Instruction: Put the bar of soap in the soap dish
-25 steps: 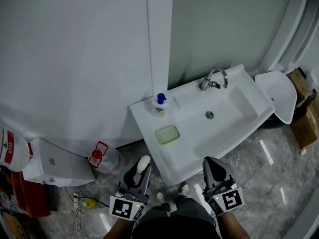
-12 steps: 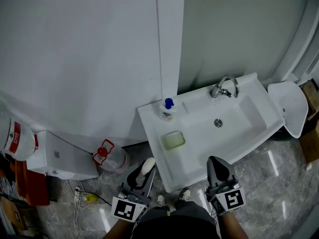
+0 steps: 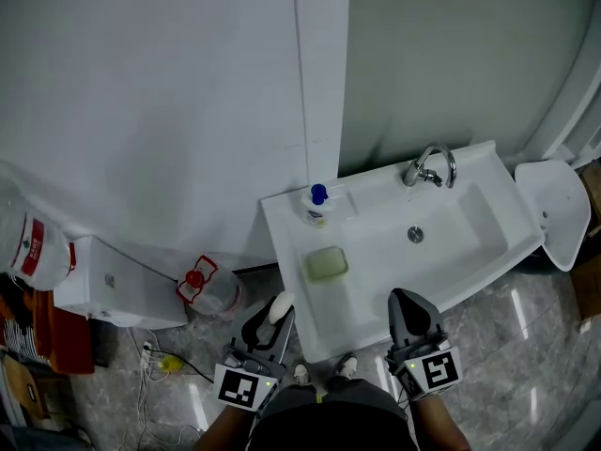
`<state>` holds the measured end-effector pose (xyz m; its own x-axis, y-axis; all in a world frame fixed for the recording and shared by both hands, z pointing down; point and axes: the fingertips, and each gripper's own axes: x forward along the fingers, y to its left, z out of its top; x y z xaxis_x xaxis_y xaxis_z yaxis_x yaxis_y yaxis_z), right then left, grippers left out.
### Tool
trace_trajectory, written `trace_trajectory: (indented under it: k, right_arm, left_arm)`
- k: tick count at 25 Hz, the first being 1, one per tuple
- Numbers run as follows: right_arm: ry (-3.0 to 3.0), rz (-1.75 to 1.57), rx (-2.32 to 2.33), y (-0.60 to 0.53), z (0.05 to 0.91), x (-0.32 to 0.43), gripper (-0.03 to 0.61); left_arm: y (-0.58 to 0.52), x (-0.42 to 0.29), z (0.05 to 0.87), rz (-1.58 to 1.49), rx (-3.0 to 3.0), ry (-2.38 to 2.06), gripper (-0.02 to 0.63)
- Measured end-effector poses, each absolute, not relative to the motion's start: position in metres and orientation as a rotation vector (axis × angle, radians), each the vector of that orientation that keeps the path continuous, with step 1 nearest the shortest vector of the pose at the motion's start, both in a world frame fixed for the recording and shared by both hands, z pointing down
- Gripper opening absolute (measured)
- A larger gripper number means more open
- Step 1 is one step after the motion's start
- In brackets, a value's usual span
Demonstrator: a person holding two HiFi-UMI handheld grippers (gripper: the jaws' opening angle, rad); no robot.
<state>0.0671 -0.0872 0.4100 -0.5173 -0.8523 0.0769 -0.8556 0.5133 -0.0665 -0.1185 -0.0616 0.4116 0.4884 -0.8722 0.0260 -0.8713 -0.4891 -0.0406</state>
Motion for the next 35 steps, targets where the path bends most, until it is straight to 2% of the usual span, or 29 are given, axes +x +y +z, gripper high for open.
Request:
trace_trajectory:
  k: [26, 35]
  right_arm:
    - [-2.746, 0.277, 1.332, -0.101, 0.45, 0.084, 0.011]
    - [-2.732, 0.293, 1.332, -0.104, 0.457, 0.096, 0.011]
  left_arm:
    - [-0.112, -0.077, 0.474, -0.283, -2.675, 1.632, 0.115]
    - [-0.151, -0.067, 0.543, -0.555, -2.629, 1.472, 0.115]
